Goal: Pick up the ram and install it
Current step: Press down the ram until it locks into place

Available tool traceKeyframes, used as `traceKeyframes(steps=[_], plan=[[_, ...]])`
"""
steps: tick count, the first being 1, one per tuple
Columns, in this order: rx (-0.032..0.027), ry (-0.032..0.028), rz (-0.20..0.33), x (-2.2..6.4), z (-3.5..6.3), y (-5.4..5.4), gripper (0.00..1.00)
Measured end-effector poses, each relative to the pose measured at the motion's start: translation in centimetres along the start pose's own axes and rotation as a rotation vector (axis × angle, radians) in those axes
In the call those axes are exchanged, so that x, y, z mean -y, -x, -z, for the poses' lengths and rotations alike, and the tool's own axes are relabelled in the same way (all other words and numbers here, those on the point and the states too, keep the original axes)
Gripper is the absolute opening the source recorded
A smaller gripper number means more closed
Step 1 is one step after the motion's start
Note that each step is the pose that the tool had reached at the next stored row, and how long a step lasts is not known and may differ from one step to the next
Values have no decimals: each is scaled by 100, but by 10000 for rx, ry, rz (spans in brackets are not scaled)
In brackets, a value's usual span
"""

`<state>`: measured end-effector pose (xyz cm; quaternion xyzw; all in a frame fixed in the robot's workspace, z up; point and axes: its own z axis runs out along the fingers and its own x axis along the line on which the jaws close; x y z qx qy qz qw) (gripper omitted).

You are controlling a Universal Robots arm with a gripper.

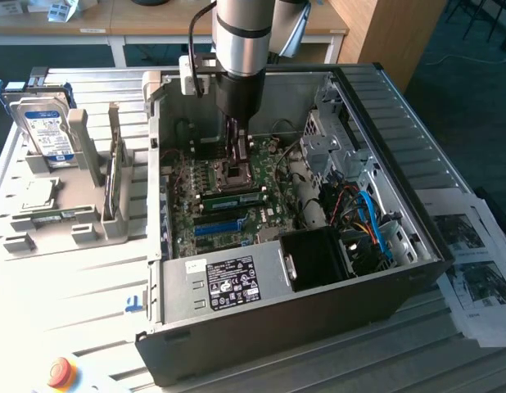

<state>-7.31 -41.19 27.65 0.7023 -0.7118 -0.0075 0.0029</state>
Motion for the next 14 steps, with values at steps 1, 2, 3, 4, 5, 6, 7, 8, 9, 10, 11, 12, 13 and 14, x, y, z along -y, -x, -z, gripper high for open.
traceKeyframes(steps=[1,2,3,4,5,6,7,8,9,10,11,12,13,14], plan=[[0,0,0,0,8,0,10],[0,0,0,0,15,0,10],[0,0,0,0,24,0,10],[0,0,0,-1,32,0,10],[0,0,0,-1,40,0,10],[0,0,-1,-1,48,0,10],[0,0,-1,-1,56,0,10],[0,0,-1,-1,64,0,10],[0,1,0,-1,72,0,10],[0,0,-1,-1,80,0,10],[0,0,0,-1,88,0,10],[0,0,0,-1,95,1,10],[0,0,0,-2,102,1,10],[1,0,0,-2,109,1,10]])
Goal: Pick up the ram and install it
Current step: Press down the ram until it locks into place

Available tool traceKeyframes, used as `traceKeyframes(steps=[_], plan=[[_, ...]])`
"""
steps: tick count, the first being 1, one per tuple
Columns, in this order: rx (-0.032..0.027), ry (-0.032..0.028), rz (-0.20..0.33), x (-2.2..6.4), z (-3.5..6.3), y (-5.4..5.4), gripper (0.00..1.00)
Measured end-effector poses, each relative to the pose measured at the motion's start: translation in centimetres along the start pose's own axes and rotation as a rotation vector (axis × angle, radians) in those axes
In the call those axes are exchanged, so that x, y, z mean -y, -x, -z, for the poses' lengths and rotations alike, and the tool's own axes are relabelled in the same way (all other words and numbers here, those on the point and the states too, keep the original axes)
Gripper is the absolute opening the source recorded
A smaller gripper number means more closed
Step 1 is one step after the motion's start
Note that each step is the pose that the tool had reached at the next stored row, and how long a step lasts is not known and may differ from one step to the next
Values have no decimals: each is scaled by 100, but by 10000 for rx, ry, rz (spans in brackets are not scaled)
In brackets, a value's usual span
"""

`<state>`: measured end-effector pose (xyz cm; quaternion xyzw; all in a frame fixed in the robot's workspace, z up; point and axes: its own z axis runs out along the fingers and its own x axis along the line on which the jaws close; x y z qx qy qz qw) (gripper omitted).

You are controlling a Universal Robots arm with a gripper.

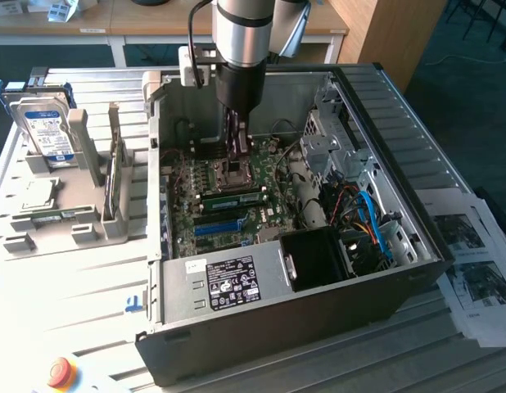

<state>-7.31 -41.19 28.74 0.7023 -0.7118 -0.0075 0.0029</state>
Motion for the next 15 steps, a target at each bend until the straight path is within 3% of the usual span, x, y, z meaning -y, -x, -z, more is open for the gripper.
traceKeyframes(steps=[15], plan=[[-1,0,1,-2,114,1,10]])
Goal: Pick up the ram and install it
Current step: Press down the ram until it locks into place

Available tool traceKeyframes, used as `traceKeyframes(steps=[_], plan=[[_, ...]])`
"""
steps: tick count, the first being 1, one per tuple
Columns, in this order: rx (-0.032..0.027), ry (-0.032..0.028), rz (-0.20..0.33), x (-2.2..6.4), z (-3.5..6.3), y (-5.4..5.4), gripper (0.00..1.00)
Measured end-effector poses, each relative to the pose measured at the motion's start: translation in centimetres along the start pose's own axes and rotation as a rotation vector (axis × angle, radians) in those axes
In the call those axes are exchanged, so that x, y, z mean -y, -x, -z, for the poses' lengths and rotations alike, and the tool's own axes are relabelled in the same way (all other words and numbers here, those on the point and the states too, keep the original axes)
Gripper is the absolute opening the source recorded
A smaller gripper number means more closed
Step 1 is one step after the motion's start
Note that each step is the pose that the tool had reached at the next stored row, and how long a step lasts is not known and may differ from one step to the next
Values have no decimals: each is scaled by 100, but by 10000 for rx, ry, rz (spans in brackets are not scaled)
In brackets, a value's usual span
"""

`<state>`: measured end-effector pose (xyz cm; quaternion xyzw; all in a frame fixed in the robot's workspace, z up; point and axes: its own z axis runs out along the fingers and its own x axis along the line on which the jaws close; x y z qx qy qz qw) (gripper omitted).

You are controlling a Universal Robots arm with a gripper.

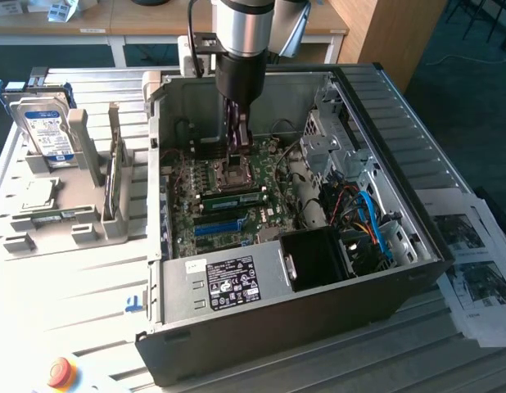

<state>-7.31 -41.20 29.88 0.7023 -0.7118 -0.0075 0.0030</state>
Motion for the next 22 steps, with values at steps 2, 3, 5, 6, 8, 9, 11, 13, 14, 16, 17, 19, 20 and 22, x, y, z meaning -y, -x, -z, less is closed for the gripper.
traceKeyframes(steps=[2,3,5,6,8,9,11,13,14,16,17,19,20,22], plan=[[0,0,0,0,14,0,10],[1,0,0,0,21,0,10],[-1,1,-1,-1,34,0,10],[0,0,0,-1,39,0,10],[-1,0,0,-1,51,0,10],[0,-1,0,-1,51,0,10],[-2,-1,-1,-1,52,0,10],[-3,0,0,-1,52,0,10],[-2,0,0,-1,52,0,10],[-2,0,0,-1,52,0,10],[-2,0,0,-1,52,0,10],[-3,0,-1,-1,52,0,10],[-2,0,-1,-1,52,0,10],[-3,0,0,-1,52,0,10]])
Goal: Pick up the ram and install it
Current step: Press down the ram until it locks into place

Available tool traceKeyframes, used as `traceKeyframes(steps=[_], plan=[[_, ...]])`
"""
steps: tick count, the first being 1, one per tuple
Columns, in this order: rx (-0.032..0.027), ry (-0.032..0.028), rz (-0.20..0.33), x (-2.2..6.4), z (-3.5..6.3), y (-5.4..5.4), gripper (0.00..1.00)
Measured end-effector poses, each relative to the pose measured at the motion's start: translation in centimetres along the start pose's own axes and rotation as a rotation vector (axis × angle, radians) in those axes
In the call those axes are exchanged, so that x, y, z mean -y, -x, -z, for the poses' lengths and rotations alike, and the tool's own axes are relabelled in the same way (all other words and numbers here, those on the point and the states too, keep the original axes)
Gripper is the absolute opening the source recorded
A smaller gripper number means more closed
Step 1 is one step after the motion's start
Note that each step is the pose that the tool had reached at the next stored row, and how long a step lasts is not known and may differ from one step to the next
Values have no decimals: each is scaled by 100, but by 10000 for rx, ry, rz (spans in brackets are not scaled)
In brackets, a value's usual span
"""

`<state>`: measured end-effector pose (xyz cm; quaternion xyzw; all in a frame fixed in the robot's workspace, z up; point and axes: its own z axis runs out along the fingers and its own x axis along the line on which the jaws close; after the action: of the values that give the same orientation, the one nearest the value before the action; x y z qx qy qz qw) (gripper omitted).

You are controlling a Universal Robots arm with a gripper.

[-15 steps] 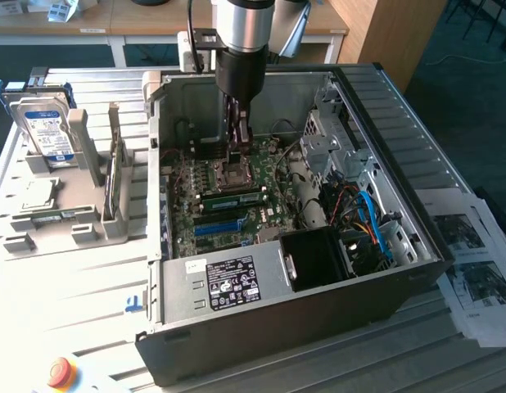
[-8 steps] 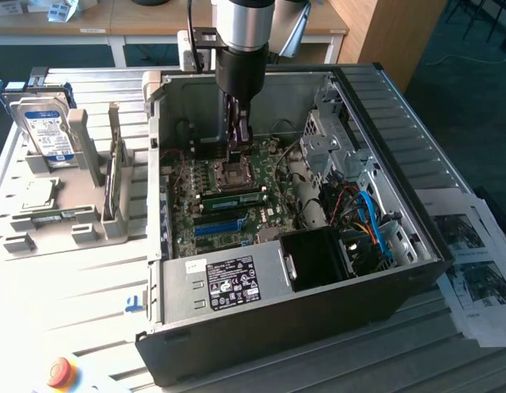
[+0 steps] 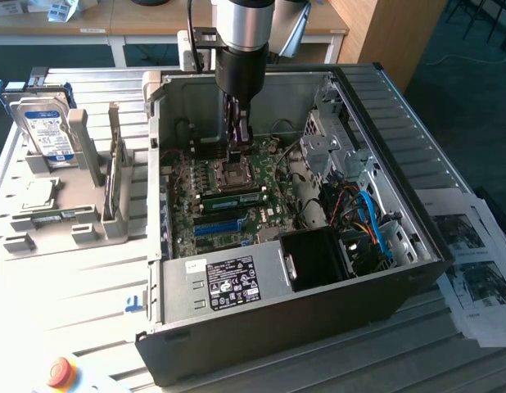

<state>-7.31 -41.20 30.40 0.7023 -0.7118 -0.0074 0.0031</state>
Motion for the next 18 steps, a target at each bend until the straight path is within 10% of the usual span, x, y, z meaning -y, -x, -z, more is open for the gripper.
traceKeyframes(steps=[18], plan=[[31,-19,-1731,0,0,-1,10]])
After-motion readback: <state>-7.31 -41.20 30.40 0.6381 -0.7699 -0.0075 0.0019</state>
